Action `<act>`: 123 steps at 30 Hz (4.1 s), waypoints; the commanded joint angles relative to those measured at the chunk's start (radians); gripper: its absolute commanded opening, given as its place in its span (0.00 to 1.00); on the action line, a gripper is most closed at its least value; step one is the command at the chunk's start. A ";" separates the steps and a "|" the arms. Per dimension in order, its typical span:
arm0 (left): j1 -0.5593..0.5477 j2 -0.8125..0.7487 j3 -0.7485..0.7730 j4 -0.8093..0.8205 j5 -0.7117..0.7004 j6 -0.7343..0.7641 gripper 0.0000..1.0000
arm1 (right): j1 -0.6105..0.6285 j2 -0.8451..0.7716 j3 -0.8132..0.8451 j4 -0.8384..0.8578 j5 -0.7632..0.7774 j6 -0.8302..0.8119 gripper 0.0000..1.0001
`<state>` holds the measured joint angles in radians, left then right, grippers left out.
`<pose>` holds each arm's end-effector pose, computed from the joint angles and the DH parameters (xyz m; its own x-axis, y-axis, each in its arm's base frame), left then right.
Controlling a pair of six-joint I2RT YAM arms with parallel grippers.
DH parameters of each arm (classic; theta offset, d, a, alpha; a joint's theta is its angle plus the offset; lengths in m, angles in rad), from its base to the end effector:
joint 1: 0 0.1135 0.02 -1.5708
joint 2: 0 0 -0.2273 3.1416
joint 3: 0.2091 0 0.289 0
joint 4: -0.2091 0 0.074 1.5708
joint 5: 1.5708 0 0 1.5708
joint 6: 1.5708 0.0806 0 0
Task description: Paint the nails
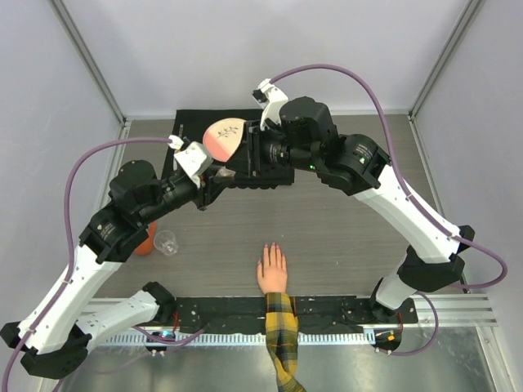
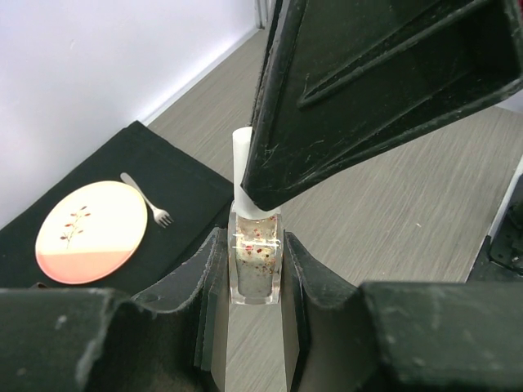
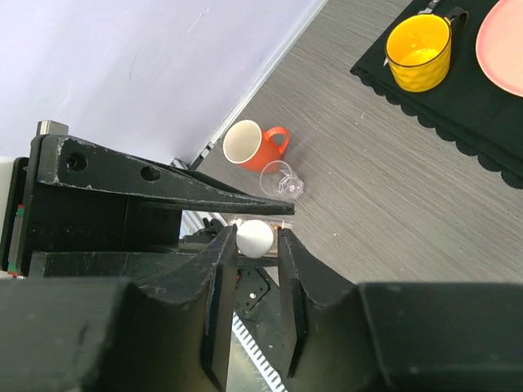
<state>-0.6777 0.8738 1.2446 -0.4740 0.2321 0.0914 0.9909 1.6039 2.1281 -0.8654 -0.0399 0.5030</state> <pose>0.1967 -0.1822 0.4304 -0.0079 0.1204 -0.9927 0.7925 0.6062 0.0672 0.2098 0.3262 0.4824 -0.5735 0.0035 -0.8192 -0.6620 0.5871 0.4660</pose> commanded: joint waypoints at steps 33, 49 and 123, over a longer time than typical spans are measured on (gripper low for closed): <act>0.018 0.014 0.089 0.129 0.452 -0.208 0.00 | -0.054 -0.239 -0.249 0.097 -0.365 -0.222 0.45; 0.018 -0.029 0.049 0.104 0.119 -0.094 0.00 | -0.037 -0.076 0.096 -0.039 -0.049 0.006 0.66; 0.017 0.004 0.125 -0.046 0.327 -0.062 0.00 | 0.014 -0.102 0.042 -0.023 -0.164 -0.130 0.69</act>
<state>-0.6590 0.9169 1.3525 -0.5800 0.7265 -0.0631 0.9981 1.5013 2.0899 -0.9379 -0.2886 0.2657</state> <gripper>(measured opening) 0.290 0.670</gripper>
